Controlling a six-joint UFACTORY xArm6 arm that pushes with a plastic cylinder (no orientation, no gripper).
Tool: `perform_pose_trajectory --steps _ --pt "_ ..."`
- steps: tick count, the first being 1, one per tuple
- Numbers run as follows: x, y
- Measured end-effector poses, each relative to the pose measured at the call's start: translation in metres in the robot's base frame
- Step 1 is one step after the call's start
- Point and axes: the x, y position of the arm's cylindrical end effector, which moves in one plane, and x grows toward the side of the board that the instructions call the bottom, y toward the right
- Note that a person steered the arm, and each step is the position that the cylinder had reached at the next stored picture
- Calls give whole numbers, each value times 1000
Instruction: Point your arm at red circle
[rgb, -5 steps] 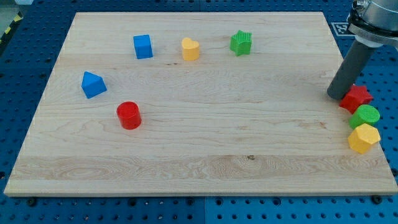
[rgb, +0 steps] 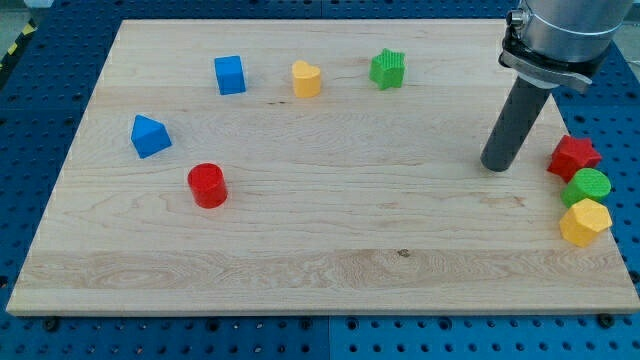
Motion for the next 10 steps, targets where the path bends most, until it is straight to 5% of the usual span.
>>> perform_pose_trajectory --steps 5,10 --pt "104 -153" --pt "115 -234"
